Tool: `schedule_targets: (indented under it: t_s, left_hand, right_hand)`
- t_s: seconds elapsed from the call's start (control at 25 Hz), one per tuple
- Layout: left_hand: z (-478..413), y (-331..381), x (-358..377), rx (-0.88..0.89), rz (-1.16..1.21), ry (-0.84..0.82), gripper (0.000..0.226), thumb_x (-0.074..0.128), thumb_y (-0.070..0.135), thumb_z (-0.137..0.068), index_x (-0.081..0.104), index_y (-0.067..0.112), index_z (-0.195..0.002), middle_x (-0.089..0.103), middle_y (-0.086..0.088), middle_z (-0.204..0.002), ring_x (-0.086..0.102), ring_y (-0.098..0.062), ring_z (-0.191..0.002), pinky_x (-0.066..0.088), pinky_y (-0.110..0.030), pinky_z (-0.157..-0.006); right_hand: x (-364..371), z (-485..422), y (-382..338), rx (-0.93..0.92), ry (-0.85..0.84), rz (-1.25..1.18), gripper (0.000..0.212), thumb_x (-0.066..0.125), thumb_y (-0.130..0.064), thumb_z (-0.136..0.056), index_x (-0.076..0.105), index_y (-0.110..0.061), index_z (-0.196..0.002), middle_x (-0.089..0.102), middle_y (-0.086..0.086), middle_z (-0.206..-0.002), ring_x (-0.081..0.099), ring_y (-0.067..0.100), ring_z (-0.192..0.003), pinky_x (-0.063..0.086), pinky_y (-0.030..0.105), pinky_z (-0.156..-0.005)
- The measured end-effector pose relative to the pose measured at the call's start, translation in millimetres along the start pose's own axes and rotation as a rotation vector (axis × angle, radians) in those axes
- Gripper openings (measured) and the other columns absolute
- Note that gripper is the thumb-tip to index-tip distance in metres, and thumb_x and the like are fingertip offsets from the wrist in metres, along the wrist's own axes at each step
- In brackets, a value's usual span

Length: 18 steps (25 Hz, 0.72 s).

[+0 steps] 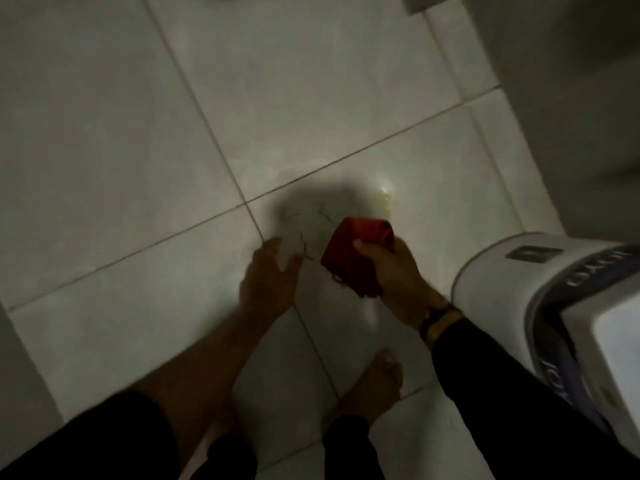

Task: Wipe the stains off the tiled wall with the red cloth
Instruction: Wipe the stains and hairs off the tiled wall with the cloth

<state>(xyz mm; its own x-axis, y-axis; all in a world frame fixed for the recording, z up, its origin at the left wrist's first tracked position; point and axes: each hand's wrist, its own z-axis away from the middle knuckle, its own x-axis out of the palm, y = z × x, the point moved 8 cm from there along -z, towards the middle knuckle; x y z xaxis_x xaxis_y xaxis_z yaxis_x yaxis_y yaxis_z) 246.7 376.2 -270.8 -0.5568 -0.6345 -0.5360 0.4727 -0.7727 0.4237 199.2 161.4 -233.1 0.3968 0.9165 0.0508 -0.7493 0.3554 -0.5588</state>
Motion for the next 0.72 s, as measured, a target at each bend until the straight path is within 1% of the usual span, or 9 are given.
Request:
schedule_targets:
  t_s: [0.04,0.08,0.16,0.24,0.36,0.48,0.56,0.64,0.72]
  left_hand:
    - [-30.9,-36.8,-9.6,0.003,-0.157,0.093,0.074,0.051,0.059,-0.106,0.038,0.023,-0.17,0.048,-0.01,-0.171,0.048,-0.035,-0.156,0.038,-0.054,-0.127]
    - [-57.1,-63.8,-18.0,0.025,-0.283,0.175,0.077,0.044,0.058,-0.108,0.031,0.02,-0.173,0.037,-0.011,-0.178,0.034,-0.035,-0.166,0.028,-0.056,-0.132]
    - [-107.0,-107.8,-22.3,0.095,-0.434,0.312,0.078,0.036,0.055,-0.11,0.022,0.018,-0.176,0.019,-0.014,-0.185,0.014,-0.036,-0.172,0.01,-0.062,-0.136]
    - [-143.0,-139.5,-13.7,0.175,-0.523,0.396,0.077,0.033,0.055,-0.11,0.02,0.022,-0.178,0.012,-0.016,-0.186,0.01,-0.039,-0.173,0.003,-0.068,-0.135]
    - [-157.2,-162.1,-1.4,0.316,-0.549,0.551,0.075,0.033,0.057,-0.109,0.023,0.028,-0.177,0.015,-0.016,-0.186,0.015,-0.04,-0.172,0.007,-0.071,-0.133]
    - [-164.5,-169.2,1.4,0.37,-0.551,0.626,0.074,0.036,0.056,-0.109,0.024,0.029,-0.176,0.018,-0.016,-0.185,0.018,-0.041,-0.171,0.01,-0.072,-0.132]
    - [-164.1,-168.7,0.4,0.374,-0.539,0.632,0.073,0.036,0.054,-0.109,0.024,0.028,-0.177,0.016,-0.017,-0.185,0.017,-0.041,-0.171,0.009,-0.073,-0.132]
    - [-160.8,-172.0,-0.4,0.381,-0.518,0.615,0.073,0.036,0.052,-0.109,0.023,0.028,-0.177,0.015,-0.017,-0.186,0.014,-0.041,-0.172,0.009,-0.073,-0.131]
    - [-159.7,-173.1,0.5,0.383,-0.516,0.625,0.073,0.035,0.052,-0.109,0.019,0.03,-0.177,0.014,-0.017,-0.186,0.013,-0.04,-0.172,0.008,-0.073,-0.132]
  right_hand:
    - [20.3,-34.6,-1.1,-0.069,0.009,0.141,0.035,0.059,-0.005,-0.105,0.062,-0.002,-0.14,0.072,0.032,-0.129,0.076,0.043,-0.102,0.065,0.05,-0.084]
    - [37.3,-66.6,-9.2,-0.166,0.042,0.289,0.041,0.059,-0.003,-0.105,0.057,-0.001,-0.146,0.068,0.029,-0.136,0.073,0.038,-0.111,0.063,0.05,-0.094]
    - [73.4,-124.1,-21.9,-0.438,0.13,0.698,0.055,0.057,0.0,-0.102,0.049,-0.005,-0.156,0.054,0.019,-0.159,0.054,0.03,-0.144,0.043,0.044,-0.124]
    - [112.0,-168.6,-6.2,-0.659,0.114,1.113,0.069,0.051,-0.009,-0.096,0.037,-0.011,-0.164,0.035,0.014,-0.173,0.025,0.035,-0.164,0.023,0.049,-0.134]
    - [145.4,-207.5,32.1,-0.884,0.064,1.538,0.083,0.05,-0.035,-0.09,0.028,-0.014,-0.167,0.024,0.014,-0.177,0.012,0.044,-0.165,0.015,0.063,-0.133]
    - [178.7,-222.6,54.3,-0.974,0.206,1.57,0.086,0.059,-0.038,-0.092,0.026,-0.015,-0.168,0.022,0.014,-0.178,0.012,0.043,-0.165,0.009,0.061,-0.133]
    - [185.6,-196.7,97.2,-1.067,0.098,1.548,0.076,0.059,-0.037,-0.099,0.032,-0.014,-0.166,0.027,0.015,-0.176,0.016,0.044,-0.164,0.007,0.059,-0.133]
    - [162.8,-158.4,142.9,-1.075,-0.054,1.629,0.07,0.054,-0.041,-0.103,0.037,-0.013,-0.165,0.033,0.014,-0.174,0.02,0.043,-0.164,0.013,0.06,-0.132]
    - [131.9,-165.5,131.8,-1.026,-0.002,1.67,0.077,0.054,-0.042,-0.099,0.03,-0.014,-0.167,0.028,0.014,-0.176,0.018,0.04,-0.165,0.017,0.061,-0.132]
